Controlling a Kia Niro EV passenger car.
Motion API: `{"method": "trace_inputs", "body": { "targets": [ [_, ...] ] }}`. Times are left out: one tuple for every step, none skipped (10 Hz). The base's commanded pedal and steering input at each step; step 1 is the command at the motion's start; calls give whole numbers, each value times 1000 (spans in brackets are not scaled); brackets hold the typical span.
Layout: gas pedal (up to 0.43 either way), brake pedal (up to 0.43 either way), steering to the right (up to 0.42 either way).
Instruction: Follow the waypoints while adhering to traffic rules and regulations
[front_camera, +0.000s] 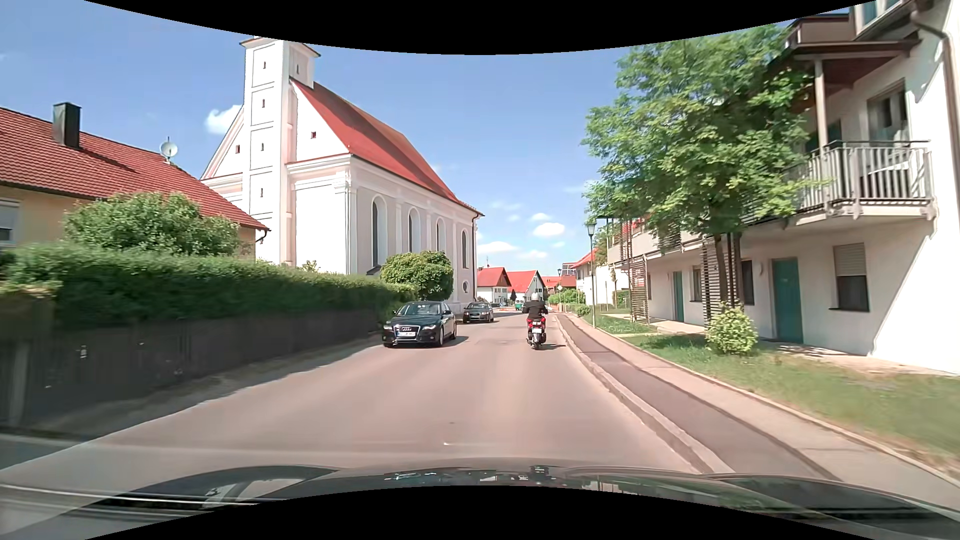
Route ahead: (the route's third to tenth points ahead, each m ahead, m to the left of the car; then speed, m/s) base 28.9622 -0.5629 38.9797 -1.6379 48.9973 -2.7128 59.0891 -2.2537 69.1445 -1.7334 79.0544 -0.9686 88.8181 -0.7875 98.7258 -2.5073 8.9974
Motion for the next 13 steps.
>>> {"method": "trace_inputs", "body": {
  "targets": [
    [150,12,17],
    [157,12,19],
    [177,12,19],
    [177,12,19],
    [189,12,18],
    [189,12,17],
    [189,12,16],
    [189,12,16],
    [189,12,16],
    [189,12,15],
    [189,12,15],
    [189,12,15],
    [189,12,15]
  ]
}}
